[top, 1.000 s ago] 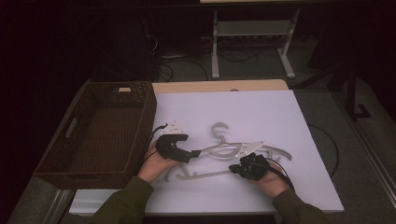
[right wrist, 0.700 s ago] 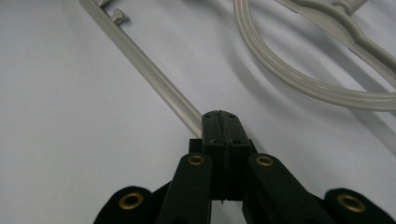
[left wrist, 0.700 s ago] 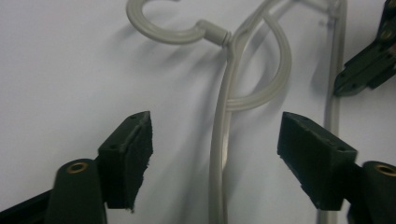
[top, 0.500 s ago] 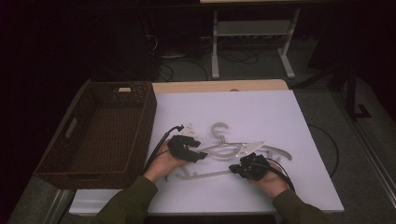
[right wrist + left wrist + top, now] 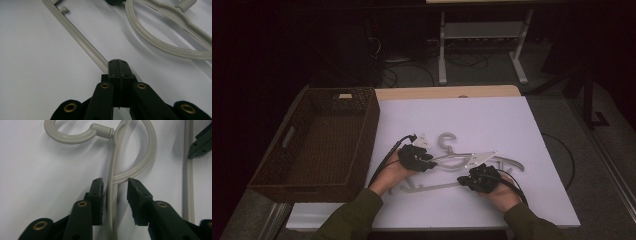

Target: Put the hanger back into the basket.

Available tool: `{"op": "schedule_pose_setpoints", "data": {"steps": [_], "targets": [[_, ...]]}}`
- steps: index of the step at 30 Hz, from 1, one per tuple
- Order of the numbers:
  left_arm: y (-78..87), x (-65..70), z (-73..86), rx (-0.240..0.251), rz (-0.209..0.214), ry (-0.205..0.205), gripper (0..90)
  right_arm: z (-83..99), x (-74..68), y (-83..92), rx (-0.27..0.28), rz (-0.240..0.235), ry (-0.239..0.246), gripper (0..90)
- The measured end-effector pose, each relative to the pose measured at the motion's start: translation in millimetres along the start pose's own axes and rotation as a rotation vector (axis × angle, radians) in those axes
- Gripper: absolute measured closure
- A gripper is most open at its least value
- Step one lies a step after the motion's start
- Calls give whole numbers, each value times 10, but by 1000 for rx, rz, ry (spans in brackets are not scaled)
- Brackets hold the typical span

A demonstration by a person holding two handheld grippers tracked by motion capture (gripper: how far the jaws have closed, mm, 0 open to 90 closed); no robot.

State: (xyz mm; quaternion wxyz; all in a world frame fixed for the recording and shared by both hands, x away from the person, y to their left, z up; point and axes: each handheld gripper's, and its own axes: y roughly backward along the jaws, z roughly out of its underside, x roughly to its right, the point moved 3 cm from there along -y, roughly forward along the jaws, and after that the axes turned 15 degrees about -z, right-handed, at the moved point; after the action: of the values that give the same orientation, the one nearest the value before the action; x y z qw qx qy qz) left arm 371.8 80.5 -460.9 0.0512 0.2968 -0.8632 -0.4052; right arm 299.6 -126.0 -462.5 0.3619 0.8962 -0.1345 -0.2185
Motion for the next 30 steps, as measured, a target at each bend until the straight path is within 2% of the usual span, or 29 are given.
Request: {"op": "schedule_pose_setpoints", "data": {"steps": [3,6,10,18,24,30], "targets": [[8,-1,5,-1,-3,5,676,1,0,0,0,-1,-2,897],[15,-15,16,-12,-7,-11,673,3,1,0,-2,0,-3,898],[-14,12,25,-26,-7,-13,675,9,3,1,-4,-1,-5,898],[-15,-4,16,-19,-19,-8,793,10,1,-1,-4,-1,0,898],[-3,-15,12,-9,0,19,804,10,-1,0,-7,0,0,899],[28,-23,5,2,11,4,814,11,-3,2,-7,-1,10,897]]}}
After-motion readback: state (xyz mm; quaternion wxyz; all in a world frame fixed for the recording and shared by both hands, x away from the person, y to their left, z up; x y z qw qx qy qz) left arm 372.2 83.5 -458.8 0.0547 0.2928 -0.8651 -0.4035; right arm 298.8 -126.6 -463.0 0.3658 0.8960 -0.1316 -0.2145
